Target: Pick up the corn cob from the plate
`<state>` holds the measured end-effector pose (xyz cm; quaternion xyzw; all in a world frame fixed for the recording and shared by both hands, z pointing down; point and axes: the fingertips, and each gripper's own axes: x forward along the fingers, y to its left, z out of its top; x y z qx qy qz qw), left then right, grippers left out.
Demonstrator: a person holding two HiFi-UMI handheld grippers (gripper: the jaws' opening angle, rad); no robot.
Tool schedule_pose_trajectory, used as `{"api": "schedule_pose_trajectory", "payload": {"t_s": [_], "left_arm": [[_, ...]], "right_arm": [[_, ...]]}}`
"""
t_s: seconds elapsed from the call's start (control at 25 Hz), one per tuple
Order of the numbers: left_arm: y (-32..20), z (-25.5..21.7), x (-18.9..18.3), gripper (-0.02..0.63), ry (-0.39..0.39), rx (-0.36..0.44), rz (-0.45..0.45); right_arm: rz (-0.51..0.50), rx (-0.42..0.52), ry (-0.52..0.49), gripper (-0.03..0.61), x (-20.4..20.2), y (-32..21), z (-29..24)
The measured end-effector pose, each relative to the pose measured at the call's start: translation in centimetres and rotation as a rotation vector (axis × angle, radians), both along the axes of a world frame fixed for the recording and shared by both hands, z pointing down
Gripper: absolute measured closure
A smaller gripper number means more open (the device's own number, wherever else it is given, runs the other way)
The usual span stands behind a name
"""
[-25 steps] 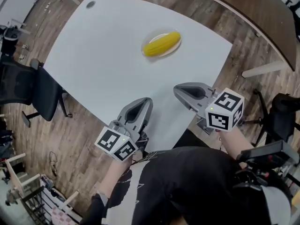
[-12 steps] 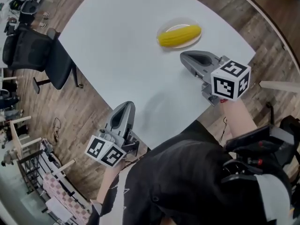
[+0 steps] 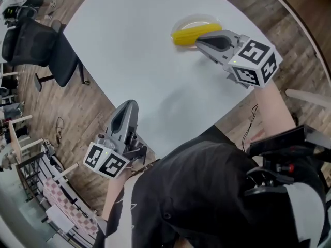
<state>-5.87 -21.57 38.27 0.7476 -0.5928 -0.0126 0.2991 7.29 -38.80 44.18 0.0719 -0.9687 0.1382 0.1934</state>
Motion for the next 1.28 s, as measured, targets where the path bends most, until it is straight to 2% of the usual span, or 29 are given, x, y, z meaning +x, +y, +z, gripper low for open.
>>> {"api": "schedule_pose_trajectory", "payload": {"t_s": [0.04, 0.08, 0.12, 0.16, 0.28, 0.44, 0.56, 0.68, 0.88, 1.28], "left_arm": [[0.0, -0.2, -0.3, 0.6, -0.002, 0.001, -0.018], [0.0, -0.3, -0.7, 0.6, -0.007, -0.002, -0.034], [0.1, -0.4, -1.0, 0.6, -0.013, -0.007, -0.05], [0.3, -0.5, -1.4, 0.6, -0.019, -0.011, -0.065], [1.2, -1.0, -2.7, 0.6, -0.016, -0.021, -0.104], [1.6, -0.8, -3.4, 0.6, 0.004, -0.03, -0.135], [1.2, -1.0, -3.3, 0.6, 0.009, -0.025, -0.138], [0.7, -1.5, -3.2, 0.6, 0.005, -0.013, -0.136], [1.0, -1.6, -3.9, 0.6, 0.002, -0.009, -0.128], [0.5, -0.9, -5.9, 0.6, 0.033, -0.008, -0.132]], "right_arm": [[-0.037, 0.028, 0.011, 0.559, -0.1, -0.2, -0.1], [-0.074, 0.052, 0.021, 0.527, -0.2, -0.3, -0.1], [-0.11, 0.075, 0.031, 0.463, -0.3, -0.4, 0.0], [-0.142, 0.099, 0.04, 0.431, -0.4, -0.5, 0.0], [-0.189, 0.197, 0.078, 0.411, -0.6, -1.0, 0.1], [-0.254, 0.343, 0.232, 0.325, -0.4, -1.2, 2.2], [-0.283, 0.398, 0.321, 0.318, -0.3, -2.0, 3.7], [-0.272, 0.413, 0.335, 0.318, -0.6, -3.0, 3.8], [-0.273, 0.462, 0.417, 0.31, -1.2, -4.6, 4.8], [-0.243, 0.508, 0.518, 0.31, -1.9, -7.0, 5.7]]}}
